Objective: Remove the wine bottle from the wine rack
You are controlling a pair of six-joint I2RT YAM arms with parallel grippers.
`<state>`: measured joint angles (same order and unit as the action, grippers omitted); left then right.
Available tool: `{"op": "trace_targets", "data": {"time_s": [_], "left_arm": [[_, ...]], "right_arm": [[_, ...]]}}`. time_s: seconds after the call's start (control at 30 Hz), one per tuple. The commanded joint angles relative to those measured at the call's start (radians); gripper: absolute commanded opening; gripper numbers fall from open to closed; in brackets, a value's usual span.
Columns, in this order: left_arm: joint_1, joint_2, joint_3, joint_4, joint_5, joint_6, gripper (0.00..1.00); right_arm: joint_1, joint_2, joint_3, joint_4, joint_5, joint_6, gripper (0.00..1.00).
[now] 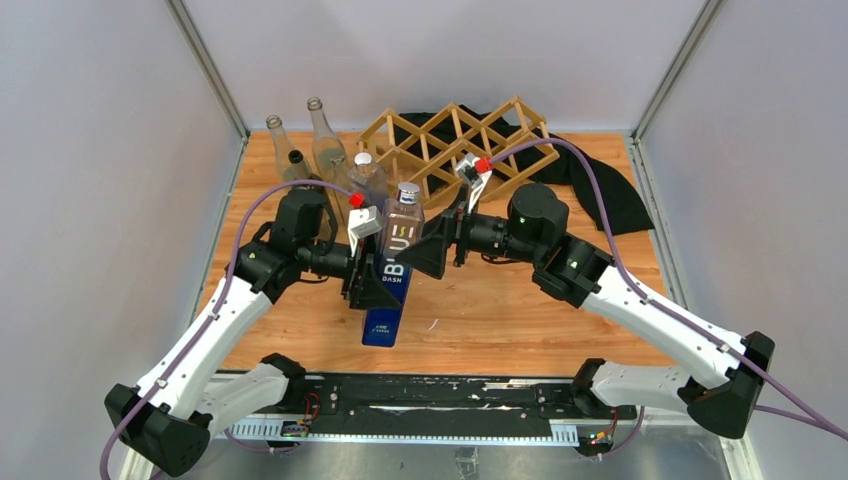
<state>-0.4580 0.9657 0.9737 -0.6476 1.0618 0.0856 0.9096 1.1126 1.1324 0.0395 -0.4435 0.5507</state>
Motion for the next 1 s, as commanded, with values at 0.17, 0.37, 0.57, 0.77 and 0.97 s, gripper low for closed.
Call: {"op": "trace_targets", "data": {"time_s": [0.17,0.37,0.57,0.77,0.97], "left_arm": [[-0.012,-0.031,0.092,-0.020,0.165,0.091,0.00],[-0.013,-0.037,0.085,-0.043,0.197,0.103,0.00],[-0.012,-0.034,0.091,-0.050,0.198,0.105,0.02],[-0.012,-0.023,0.123,-0.126,0.125,0.166,0.41],[-0.007,-0.026,0.165,-0.184,-0.208,0.205,0.99]], "right_arm": [[0.026,0.049,0.053,-0.097,0.117,-0.097,1.00],[0.026,0.053,0.029,0.039,0.037,-0.049,0.98],[0.028,0.117,0.040,0.148,-0.104,0.019,0.91],[0.028,0.118,0.047,0.129,-0.115,0.008,0.48],[0.025,0.087,0.127,-0.121,0.072,-0.155,0.00]]}}
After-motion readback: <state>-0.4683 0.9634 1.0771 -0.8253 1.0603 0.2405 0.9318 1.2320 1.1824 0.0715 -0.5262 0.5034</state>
